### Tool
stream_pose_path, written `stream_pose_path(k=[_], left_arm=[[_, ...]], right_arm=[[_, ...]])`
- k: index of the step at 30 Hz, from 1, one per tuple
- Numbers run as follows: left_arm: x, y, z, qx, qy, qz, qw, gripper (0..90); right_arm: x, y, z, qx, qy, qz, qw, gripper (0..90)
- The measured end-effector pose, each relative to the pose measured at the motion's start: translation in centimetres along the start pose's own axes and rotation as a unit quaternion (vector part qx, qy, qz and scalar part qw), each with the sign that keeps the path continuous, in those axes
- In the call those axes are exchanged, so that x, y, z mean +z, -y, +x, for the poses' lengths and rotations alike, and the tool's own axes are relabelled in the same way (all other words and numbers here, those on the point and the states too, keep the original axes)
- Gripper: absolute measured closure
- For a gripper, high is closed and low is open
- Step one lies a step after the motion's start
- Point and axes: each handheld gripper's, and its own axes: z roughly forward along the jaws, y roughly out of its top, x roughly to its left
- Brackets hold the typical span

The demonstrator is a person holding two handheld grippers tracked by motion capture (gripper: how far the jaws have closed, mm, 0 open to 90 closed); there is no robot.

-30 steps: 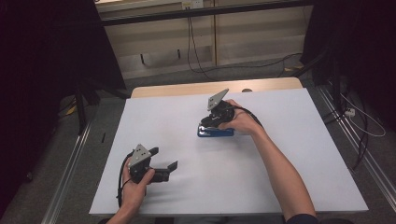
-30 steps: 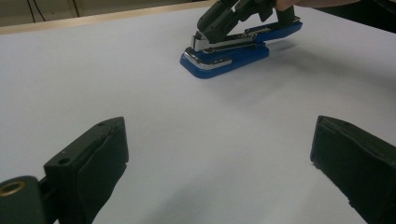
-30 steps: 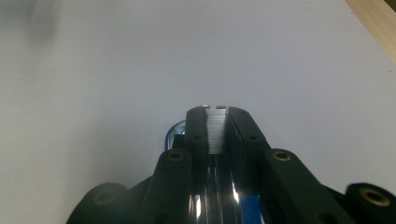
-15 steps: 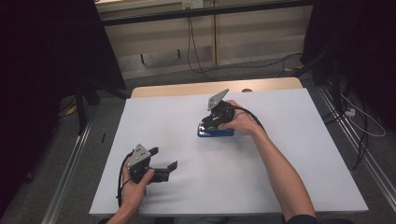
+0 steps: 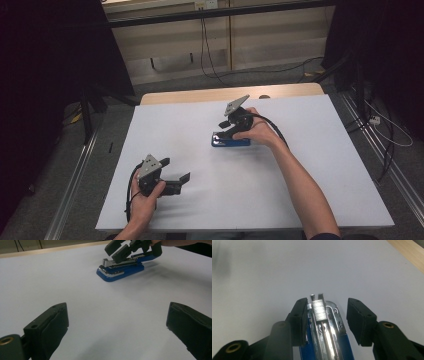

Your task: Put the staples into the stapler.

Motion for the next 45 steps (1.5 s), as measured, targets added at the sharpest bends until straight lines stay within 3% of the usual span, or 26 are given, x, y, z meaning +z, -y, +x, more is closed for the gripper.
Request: stream_pose_path(k=[9, 19, 24, 32, 35, 39, 44, 45], left_arm=[[0.1, 0.1, 0.0, -0.003, 0.000, 0.001, 1.0000, 4.4], [0.1, 0.1, 0.0, -0.003, -0.002, 0.003, 1.0000, 4.4], [0.1, 0.1, 0.1, -0.002, -0.002, 0.004, 1.0000, 4.4], [0.3, 0.1, 0.1, -0.004, -0.002, 0.006, 1.0000, 4.4], [0.2, 0.1, 0.1, -0.005, -0.003, 0.005, 1.0000, 4.4], [0.2, 0.1, 0.1, -0.006, -0.004, 0.003, 1.0000, 4.4], [0.1, 0.0, 0.1, -0.007, -0.006, -0.001, 1.0000, 4.4], [0.1, 0.1, 0.1, -0.007, -0.006, 0.000, 1.0000, 4.4]], right_arm=[[-0.6, 0.3, 0.3, 0.052, 0.013, -0.010, 0.9985, 28.4], [-1.6, 0.8, 0.6, 0.084, 0.070, -0.030, 0.9936, 11.4], [-2.2, 1.2, 0.8, 0.092, 0.089, -0.040, 0.9910, 8.5], [-3.1, 2.3, 0.9, 0.129, 0.151, -0.065, 0.9780, 6.6], [-3.5, 2.6, 1.1, 0.127, 0.165, -0.063, 0.9762, 4.5], [-4.0, 2.8, 1.5, 0.134, 0.189, -0.064, 0.9706, 4.5], [-4.9, 3.5, 1.9, 0.154, 0.220, -0.080, 0.9599, 5.3], [-5.0, 3.6, 2.0, 0.158, 0.221, -0.081, 0.9591, 5.3]])
